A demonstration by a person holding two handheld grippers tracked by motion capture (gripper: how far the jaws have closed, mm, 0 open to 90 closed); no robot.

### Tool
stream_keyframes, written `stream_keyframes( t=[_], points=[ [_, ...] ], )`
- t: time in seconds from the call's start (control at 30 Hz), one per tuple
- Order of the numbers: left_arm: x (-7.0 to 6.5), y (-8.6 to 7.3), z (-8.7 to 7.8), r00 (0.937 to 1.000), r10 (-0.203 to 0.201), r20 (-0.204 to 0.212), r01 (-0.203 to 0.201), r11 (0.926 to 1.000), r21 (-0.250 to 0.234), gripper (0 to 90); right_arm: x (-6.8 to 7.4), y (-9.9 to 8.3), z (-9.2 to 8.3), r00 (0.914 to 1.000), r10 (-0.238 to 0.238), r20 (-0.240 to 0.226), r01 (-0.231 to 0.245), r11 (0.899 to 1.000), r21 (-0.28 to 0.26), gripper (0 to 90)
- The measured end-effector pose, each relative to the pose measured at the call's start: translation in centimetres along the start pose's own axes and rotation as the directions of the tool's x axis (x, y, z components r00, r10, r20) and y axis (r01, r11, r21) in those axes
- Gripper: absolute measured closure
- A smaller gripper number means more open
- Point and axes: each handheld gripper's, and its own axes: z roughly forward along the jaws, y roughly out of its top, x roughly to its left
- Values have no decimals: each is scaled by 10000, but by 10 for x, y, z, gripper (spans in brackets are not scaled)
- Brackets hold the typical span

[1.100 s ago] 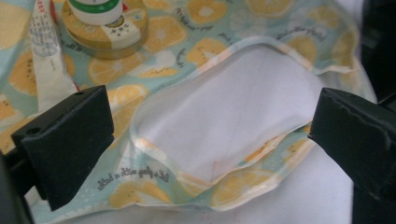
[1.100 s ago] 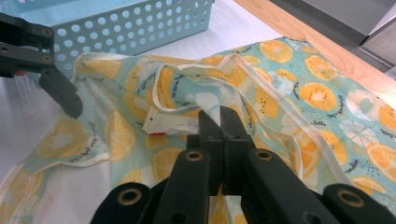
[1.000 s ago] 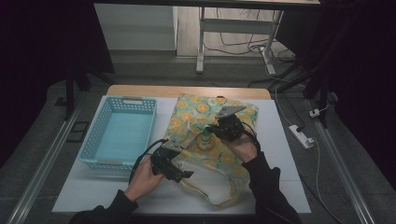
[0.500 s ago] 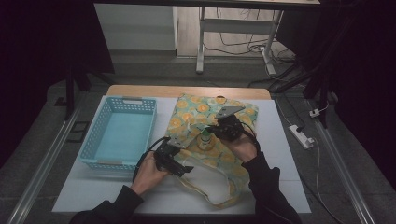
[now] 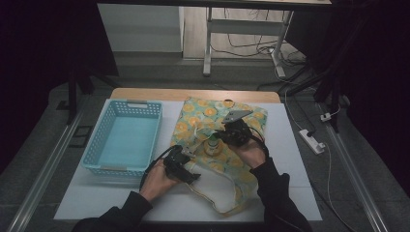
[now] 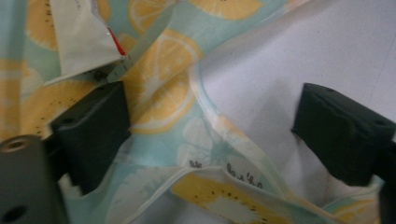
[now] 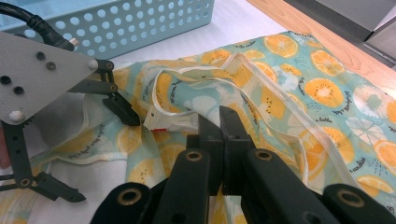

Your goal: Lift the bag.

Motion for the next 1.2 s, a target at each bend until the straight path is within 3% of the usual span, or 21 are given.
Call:
stream_keyframes(
  t=[0.23, 0.37, 0.6, 0.83, 0.9, 1.03, 1.2],
  points=[
    [1, 0, -5, 9984, -526, -196, 524, 9986, -104, 407, 1, 0, 0, 10000, -13, -1, 13, 10000, -8, 889],
    [2, 0, -7, 9947, -1001, -233, 998, 9949, -124, 611, 1, 0, 0, 10000, -6, 18, 6, 10000, -12, 889],
    [6, -2, -7, 9842, -1751, 244, 1757, 9841, -244, 871, 0, 0, 0, 10000, -10, -2, 10, 10000, -3, 889],
    [1, 3, -8, 9732, -2300, -40, 2300, 9732, 7, 897, 0, 0, -1, 10000, 0, 5, 0, 10000, 15, 889],
    [0, 5, -8, 9699, -2435, 67, 2435, 9699, 107, 898, 0, 0, -1, 10000, 22, 1, -22, 10000, 20, 889],
    [-9, 8, -9, 9748, -2205, 349, 2203, 9754, 95, 898, -2, 0, -4, 10000, 69, -2, -69, 10000, -1, 889],
    [-18, 16, -18, 9811, -1874, 486, 1888, 9817, -249, 899, -1, 2, -8, 10000, 79, -58, -80, 9999, -106, 889]
  ],
)
